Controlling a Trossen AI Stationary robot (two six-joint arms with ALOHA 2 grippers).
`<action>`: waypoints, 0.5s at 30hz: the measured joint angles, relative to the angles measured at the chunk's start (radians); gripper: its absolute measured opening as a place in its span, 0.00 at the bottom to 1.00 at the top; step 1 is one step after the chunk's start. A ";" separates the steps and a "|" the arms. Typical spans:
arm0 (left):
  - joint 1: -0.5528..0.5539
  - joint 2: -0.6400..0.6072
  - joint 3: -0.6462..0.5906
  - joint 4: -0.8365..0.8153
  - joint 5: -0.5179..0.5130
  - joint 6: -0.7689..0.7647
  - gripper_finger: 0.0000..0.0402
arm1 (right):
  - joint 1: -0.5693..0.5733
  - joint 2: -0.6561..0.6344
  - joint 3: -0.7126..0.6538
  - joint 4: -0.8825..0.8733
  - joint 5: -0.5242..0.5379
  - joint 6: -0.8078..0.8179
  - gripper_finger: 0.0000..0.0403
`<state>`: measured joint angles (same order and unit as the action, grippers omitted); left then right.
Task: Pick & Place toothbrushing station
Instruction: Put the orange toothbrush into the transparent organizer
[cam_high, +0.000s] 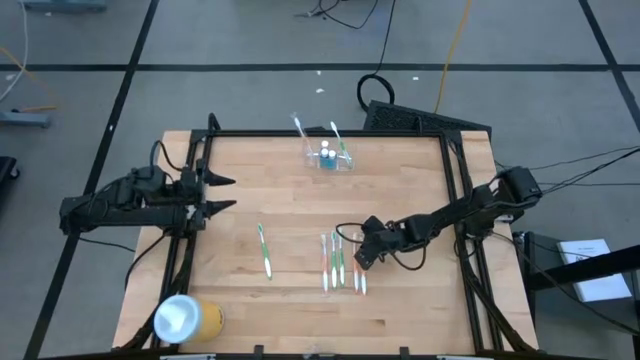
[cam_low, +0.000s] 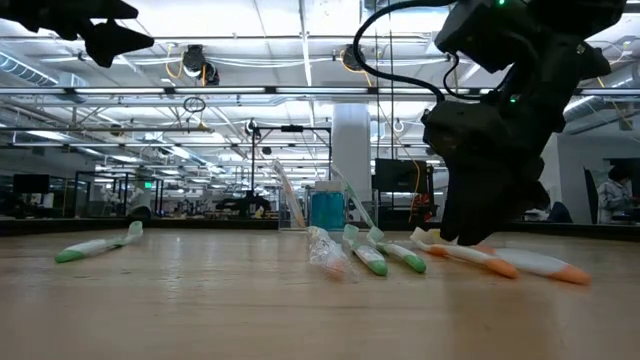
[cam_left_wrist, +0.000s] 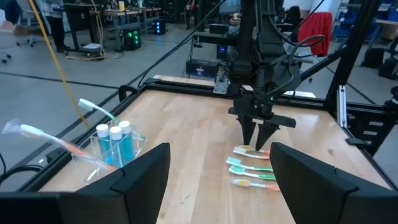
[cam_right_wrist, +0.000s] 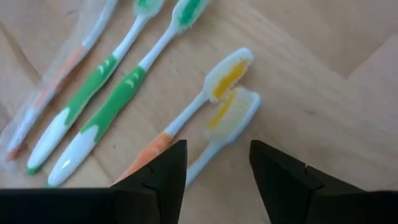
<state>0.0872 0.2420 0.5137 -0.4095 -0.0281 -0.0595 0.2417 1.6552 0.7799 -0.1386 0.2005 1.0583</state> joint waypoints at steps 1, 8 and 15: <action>0.000 0.000 0.000 0.000 0.000 -0.002 0.71 | -0.003 0.003 0.000 -0.003 0.019 -0.008 0.42; 0.000 0.000 0.000 0.000 0.000 0.002 0.71 | -0.023 0.011 -0.002 0.002 0.129 -0.132 0.42; 0.000 0.000 0.000 0.000 0.000 0.002 0.71 | -0.026 0.011 -0.003 -0.052 0.131 -0.286 0.40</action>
<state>0.0872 0.2417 0.5137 -0.4095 -0.0282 -0.0574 0.2154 1.6665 0.7769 -0.1907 0.3319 0.7722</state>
